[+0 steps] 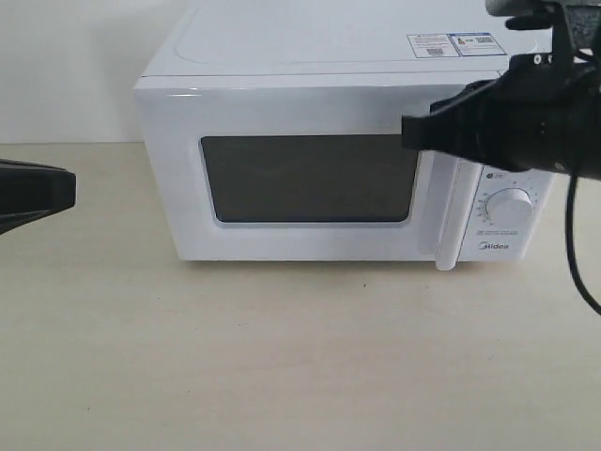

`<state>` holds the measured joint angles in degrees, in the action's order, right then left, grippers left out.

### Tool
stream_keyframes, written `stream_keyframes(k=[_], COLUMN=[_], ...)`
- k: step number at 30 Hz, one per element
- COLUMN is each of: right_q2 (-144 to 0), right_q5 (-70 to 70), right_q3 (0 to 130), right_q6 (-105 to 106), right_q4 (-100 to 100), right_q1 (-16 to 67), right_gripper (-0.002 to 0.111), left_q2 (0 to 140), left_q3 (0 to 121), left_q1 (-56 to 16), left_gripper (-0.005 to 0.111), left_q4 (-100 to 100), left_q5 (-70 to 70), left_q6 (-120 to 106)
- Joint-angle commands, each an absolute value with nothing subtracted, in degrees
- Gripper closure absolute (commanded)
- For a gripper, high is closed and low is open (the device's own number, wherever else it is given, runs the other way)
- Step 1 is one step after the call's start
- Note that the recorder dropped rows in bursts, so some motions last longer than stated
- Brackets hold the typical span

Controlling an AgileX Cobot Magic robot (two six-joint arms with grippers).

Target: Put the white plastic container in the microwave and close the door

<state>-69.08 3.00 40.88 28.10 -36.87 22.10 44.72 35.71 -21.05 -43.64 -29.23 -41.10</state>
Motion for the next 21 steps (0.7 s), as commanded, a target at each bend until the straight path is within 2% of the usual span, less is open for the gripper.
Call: stream_keyframes(k=[1,6,12,21], right_q2=[-60.66,-52.76,-46.54,-44.53], right_q5=[2.77,0.73,-7.60,-8.25], right_q3=[33.71,27.31,26.41,26.41], right_q6=[30.85,31.20,29.41,29.05], right_q4=[-36.33,-36.33,-37.29,-37.29], right_q1=[26.24,27.14,27.14,27.14], right_gripper=[0.109,0.109,0.109,0.109], left_q2=[44.39,44.39,44.39,44.39], left_q3=[35.50,35.50,35.50,35.50], left_q1=[-21.16,-21.16,-21.16,-21.16], left_gripper=[0.102,0.102,0.102,0.102], left_q4=[-43.51,-43.51,-43.51,-43.51], left_q5=[-28.21,-28.21,-28.21,-28.21], left_q6=[-40.68,-40.68,-40.68,-40.68])
